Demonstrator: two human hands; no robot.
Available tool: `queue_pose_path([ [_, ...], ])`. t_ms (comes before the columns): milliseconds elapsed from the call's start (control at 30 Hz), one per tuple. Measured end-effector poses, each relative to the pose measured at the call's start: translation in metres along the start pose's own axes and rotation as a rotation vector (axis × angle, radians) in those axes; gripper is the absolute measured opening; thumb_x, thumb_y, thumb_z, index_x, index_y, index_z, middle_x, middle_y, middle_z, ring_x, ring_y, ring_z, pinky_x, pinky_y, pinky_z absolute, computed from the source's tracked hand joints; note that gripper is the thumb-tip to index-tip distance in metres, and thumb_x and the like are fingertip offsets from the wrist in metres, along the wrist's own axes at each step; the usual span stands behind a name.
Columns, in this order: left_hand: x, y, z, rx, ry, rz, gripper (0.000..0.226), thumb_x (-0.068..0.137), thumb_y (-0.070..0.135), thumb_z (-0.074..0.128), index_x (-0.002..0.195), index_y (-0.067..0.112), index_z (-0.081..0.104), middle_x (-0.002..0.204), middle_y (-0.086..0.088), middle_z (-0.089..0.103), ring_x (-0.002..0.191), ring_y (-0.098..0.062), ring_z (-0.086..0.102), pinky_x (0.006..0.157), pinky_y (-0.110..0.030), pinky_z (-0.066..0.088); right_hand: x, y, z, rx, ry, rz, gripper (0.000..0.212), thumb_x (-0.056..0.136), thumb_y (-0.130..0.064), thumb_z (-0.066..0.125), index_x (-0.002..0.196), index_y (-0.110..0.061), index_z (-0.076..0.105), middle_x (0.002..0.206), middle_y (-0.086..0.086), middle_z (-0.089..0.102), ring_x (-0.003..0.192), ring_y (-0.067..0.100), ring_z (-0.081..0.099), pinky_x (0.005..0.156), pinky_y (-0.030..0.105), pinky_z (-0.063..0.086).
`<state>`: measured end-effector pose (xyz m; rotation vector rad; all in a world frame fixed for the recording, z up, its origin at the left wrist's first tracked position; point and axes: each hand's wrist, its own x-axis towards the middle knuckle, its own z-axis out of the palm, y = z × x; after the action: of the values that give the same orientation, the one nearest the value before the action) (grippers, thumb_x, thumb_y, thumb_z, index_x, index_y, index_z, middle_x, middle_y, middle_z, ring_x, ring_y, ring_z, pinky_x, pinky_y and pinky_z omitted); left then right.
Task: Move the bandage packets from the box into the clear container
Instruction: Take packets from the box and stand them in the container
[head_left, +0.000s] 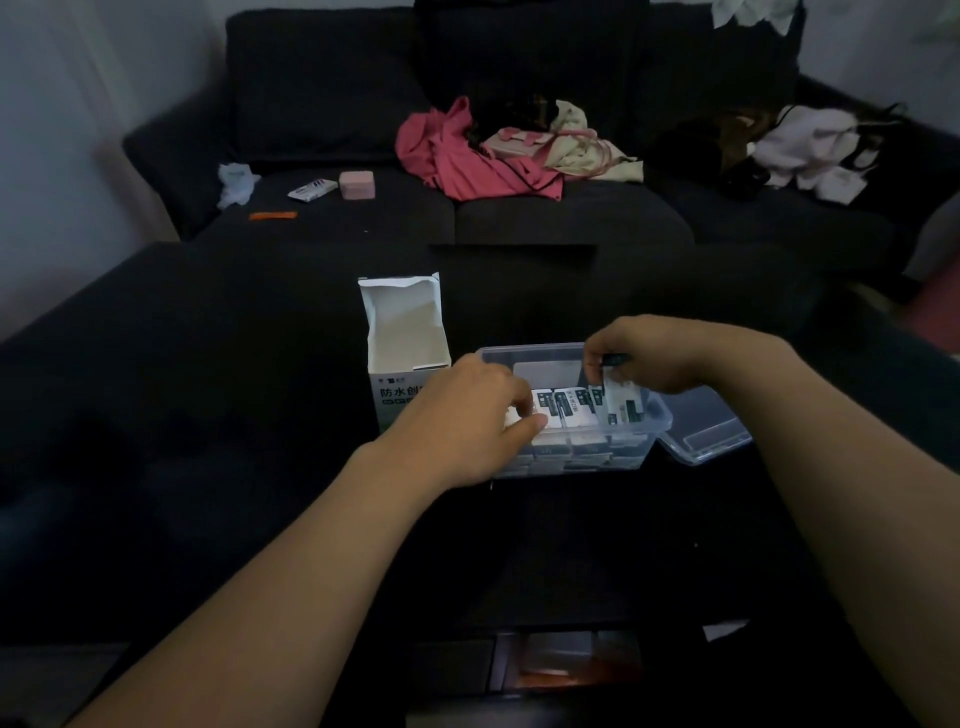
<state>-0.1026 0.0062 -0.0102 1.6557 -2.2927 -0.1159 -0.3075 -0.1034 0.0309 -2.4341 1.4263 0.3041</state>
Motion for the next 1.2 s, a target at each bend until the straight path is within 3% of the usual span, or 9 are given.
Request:
queue_pose_path([
  [200, 0.0, -0.001, 0.003, -0.002, 0.016, 0.003, 0.037, 0.098, 0.051, 0.054, 0.112, 0.024, 0.074, 0.112, 0.003, 0.068, 0.112, -0.015, 0.052, 0.093, -0.036, 0.05, 0.004, -0.007, 0.012, -0.071, -0.048, 0.023, 0.027, 0.093, -0.007, 0.061, 0.099, -0.033, 0.065, 0.124, -0.006, 0.049, 0.111, 0.015, 0.051, 0.093, 0.034, 0.047],
  [367, 0.0, -0.001, 0.003, -0.004, 0.026, -0.002, 0.038, 0.098, 0.052, 0.053, 0.113, 0.023, 0.073, 0.113, 0.004, 0.067, 0.111, -0.015, 0.052, 0.094, -0.035, 0.049, 0.003, -0.006, 0.019, -0.054, -0.004, 0.065, 0.042, 0.086, -0.009, 0.073, 0.12, -0.032, 0.063, 0.122, -0.005, 0.053, 0.093, 0.011, 0.057, 0.072, 0.024, 0.051],
  [500, 0.002, -0.001, 0.004, 0.007, 0.03, -0.007, 0.037, 0.099, 0.052, 0.053, 0.116, 0.025, 0.072, 0.116, 0.004, 0.067, 0.112, -0.015, 0.052, 0.095, -0.037, 0.05, 0.006, -0.009, 0.019, -0.01, -0.026, 0.102, 0.059, 0.083, -0.007, 0.075, 0.133, -0.03, 0.055, 0.134, -0.002, 0.057, 0.119, 0.02, 0.057, 0.099, 0.04, 0.052],
  [667, 0.001, 0.002, -0.003, -0.044, 0.038, 0.004, 0.035, 0.098, 0.049, 0.056, 0.12, 0.025, 0.068, 0.118, 0.005, 0.066, 0.112, -0.012, 0.054, 0.095, -0.039, 0.051, -0.003, -0.019, 0.009, -0.017, 0.047, 0.05, 0.051, 0.091, -0.003, 0.061, 0.136, -0.026, 0.055, 0.133, -0.001, 0.06, 0.122, 0.017, 0.057, 0.104, 0.038, 0.048],
  [800, 0.0, -0.013, -0.03, -0.287, 0.616, -0.184, 0.017, 0.089, 0.037, 0.067, 0.097, 0.023, 0.067, 0.092, 0.005, 0.065, 0.084, -0.012, 0.061, 0.075, -0.034, 0.054, -0.009, -0.032, -0.004, 0.021, 0.395, -0.092, 0.04, 0.09, -0.004, 0.058, 0.124, -0.025, 0.066, 0.12, -0.002, 0.068, 0.108, 0.014, 0.063, 0.098, 0.037, 0.053],
  [867, -0.005, -0.035, -0.044, -0.323, 0.837, -0.431, 0.02, 0.084, 0.033, 0.069, 0.098, 0.02, 0.063, 0.093, 0.0, 0.064, 0.081, -0.015, 0.059, 0.065, -0.027, 0.045, -0.013, -0.05, -0.006, 0.149, 0.553, -0.229, 0.042, 0.088, 0.001, 0.056, 0.12, -0.021, 0.071, 0.112, -0.006, 0.072, 0.097, 0.003, 0.065, 0.092, 0.018, 0.052],
  [1033, -0.018, -0.073, -0.041, -0.432, 0.199, -0.949, 0.056, 0.085, 0.058, 0.06, 0.118, 0.013, 0.06, 0.108, -0.009, 0.067, 0.096, -0.03, 0.069, 0.076, -0.037, 0.055, -0.005, -0.107, 0.007, 0.3, 0.455, -0.423, 0.058, 0.079, 0.009, 0.051, 0.125, -0.02, 0.068, 0.116, -0.006, 0.069, 0.069, -0.026, 0.05, 0.066, -0.005, 0.033],
  [1100, -0.017, -0.07, -0.036, -0.636, 0.109, -0.994, 0.037, 0.096, 0.044, 0.056, 0.112, 0.011, 0.061, 0.094, -0.01, 0.068, 0.077, -0.029, 0.075, 0.066, -0.038, 0.061, 0.004, -0.119, 0.011, 0.283, 0.391, -0.404, 0.062, 0.08, 0.007, 0.054, 0.134, -0.022, 0.062, 0.128, -0.004, 0.065, 0.073, -0.02, 0.052, 0.069, -0.001, 0.033],
  [1200, -0.014, -0.068, -0.036, -0.841, 0.111, -0.979, 0.024, 0.104, 0.025, 0.051, 0.121, 0.013, 0.064, 0.096, -0.016, 0.07, 0.071, -0.027, 0.077, 0.063, -0.037, 0.063, 0.011, -0.129, 0.013, 0.228, 0.305, -0.382, 0.063, 0.084, -0.003, 0.06, 0.141, -0.028, 0.054, 0.14, 0.001, 0.056, 0.113, 0.013, 0.061, 0.092, 0.026, 0.052],
])
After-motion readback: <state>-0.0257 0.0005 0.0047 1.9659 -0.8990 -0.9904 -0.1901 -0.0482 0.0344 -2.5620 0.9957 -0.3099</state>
